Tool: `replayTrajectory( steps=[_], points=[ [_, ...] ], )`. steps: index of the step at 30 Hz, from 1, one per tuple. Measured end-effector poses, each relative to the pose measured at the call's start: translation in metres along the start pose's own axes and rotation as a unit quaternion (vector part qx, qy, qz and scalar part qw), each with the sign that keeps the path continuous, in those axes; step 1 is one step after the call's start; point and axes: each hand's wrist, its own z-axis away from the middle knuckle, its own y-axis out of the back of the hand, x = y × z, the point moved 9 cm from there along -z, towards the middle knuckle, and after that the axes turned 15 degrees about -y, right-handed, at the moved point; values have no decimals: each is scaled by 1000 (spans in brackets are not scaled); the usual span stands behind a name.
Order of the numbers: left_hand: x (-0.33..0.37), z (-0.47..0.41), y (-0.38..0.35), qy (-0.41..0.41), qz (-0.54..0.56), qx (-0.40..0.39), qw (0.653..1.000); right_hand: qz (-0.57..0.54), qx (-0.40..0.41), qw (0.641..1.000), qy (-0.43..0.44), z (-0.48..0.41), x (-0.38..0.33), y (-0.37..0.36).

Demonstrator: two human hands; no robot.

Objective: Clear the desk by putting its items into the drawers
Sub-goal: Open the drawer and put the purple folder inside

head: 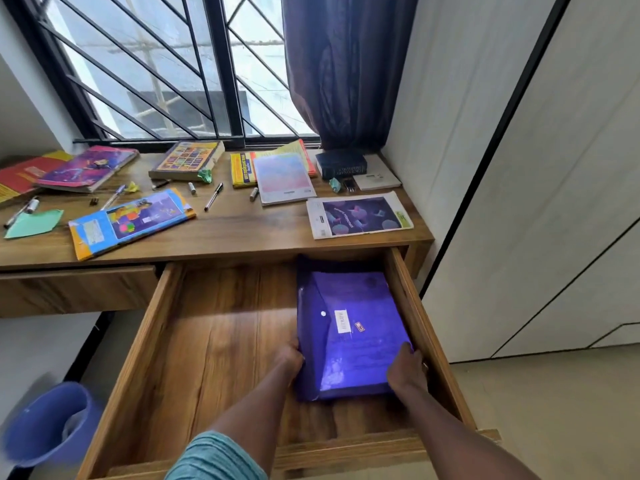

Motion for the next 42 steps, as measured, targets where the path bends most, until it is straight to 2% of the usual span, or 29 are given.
replayTrajectory(
  steps=[7, 11, 16, 19, 22, 27, 34, 42],
  points=[
    [-8, -7, -5, 23, -69, 9, 997, 73, 17, 997, 2, -4, -7, -11],
    [1, -8, -11, 2, -111, -18, 994, 137, 72, 988, 12, 1, -9, -18],
    [4, -9, -21, -3, -163, -55, 985, 168, 101, 980, 38, 2, -12, -28],
    [7, -13, -23, -10, -203, -60, 977, 156, 58, 983, 71, 0, -18, -41],
    [11, -21, -22, -9, -219, -52, 974, 127, -7, 990, 59, -6, -19, -53],
    [16, -27, -20, -20, -215, -49, 975, 117, -36, 992, 34, -13, -22, -59],
    [18, -20, -17, -10, -197, -60, 978, 122, -22, 992, 34, -9, -33, -56],
    [31, 9, 15, -16, -211, -2, 977, 156, 0, 973, 171, 31, -80, -49]
  ],
)
